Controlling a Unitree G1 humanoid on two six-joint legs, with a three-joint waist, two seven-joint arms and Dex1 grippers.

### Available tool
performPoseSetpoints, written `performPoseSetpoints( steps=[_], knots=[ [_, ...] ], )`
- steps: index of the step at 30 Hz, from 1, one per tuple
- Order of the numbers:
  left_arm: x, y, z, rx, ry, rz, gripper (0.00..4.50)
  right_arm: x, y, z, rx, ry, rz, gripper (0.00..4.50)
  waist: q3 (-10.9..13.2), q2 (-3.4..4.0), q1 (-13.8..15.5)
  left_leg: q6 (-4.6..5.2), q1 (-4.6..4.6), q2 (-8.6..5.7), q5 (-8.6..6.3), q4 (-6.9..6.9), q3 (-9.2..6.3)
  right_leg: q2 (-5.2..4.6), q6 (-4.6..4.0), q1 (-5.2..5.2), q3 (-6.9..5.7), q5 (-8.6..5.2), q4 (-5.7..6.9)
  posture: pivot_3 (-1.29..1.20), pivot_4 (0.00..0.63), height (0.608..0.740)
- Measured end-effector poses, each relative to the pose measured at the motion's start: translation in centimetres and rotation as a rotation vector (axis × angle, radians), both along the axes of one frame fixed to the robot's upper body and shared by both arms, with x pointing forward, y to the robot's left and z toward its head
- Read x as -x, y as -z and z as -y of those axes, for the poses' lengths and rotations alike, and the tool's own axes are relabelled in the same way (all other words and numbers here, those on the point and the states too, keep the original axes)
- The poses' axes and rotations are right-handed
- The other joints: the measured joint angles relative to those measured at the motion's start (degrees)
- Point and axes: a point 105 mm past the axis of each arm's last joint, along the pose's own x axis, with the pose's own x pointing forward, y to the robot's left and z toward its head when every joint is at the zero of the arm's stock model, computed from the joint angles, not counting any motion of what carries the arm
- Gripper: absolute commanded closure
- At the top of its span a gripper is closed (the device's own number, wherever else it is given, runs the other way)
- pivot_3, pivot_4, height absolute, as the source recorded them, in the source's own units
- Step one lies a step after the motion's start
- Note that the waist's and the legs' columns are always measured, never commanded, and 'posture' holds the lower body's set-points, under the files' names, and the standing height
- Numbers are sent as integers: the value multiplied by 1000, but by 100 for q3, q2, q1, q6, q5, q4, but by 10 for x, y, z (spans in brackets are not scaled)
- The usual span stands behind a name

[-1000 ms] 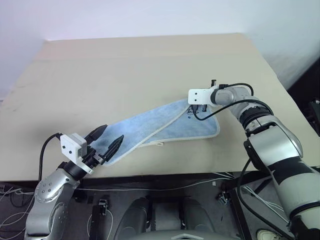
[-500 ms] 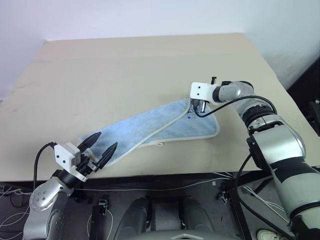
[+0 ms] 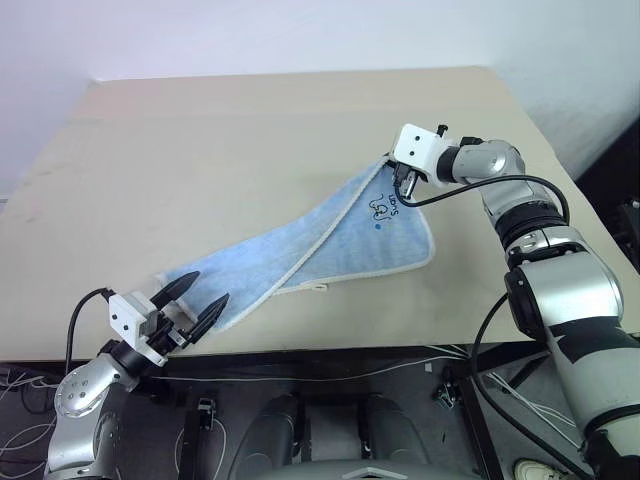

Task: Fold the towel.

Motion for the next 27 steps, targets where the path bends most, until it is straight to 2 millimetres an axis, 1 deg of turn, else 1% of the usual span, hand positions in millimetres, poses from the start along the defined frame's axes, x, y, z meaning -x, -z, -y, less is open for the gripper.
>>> performPoseSetpoints(
  steps=[1,3,5,7,9,10,13,19,21,25,27],
  knots=[
    [-1,1,0,-1,5,-4,848,2,5,1,9,-6,-18,4479,0,0,5,0,0,0,0,0,0,0,0,1,0,0,0,0,150,740],
    [-4,1,-1,-3,16,-4,848,7,22,3,33,-18,-88,4479,0,0,9,1,0,0,0,1,0,0,1,2,-1,1,1,0,150,740],
    [-6,0,-1,-14,33,-3,848,12,44,8,67,-1,-184,4479,0,0,4,1,0,0,0,2,0,0,1,2,-1,1,2,0,150,740],
    [-9,0,-1,-18,42,-1,848,14,59,15,98,30,-239,4479,0,1,1,1,0,0,0,2,1,0,1,1,-1,1,2,0,150,740],
    [-12,-3,0,-19,49,9,848,14,66,19,116,56,-262,4004,0,1,-15,1,0,0,0,1,1,1,1,0,-1,1,2,0,150,740],
    [-13,-4,1,-20,52,13,848,14,67,20,119,60,-264,3757,0,1,-19,0,0,1,0,0,1,1,1,-1,0,1,2,0,150,740],
    [-15,-6,3,-21,59,16,848,17,66,18,143,27,-276,2719,0,1,-23,0,0,1,0,0,0,3,1,0,-1,1,3,0,150,740],
    [-11,-9,9,-27,55,12,848,36,56,9,184,-150,-329,668,0,1,1,0,0,1,0,1,0,1,2,2,-2,2,0,0,150,740],
    [-11,-11,12,-23,53,11,848,43,54,6,181,-184,-331,26,0,1,9,0,0,2,0,1,-1,0,2,2,-1,2,2,0,150,740],
    [-13,-16,20,-15,59,5,848,43,40,2,138,-192,-262,26,0,0,20,0,0,1,0,2,-2,-1,2,3,-1,2,2,0,150,740],
    [-15,-19,23,-13,63,9,848,39,38,5,129,-165,-226,26,-1,0,19,0,0,1,0,2,-1,-1,1,3,-2,1,1,0,150,740]
  ],
)
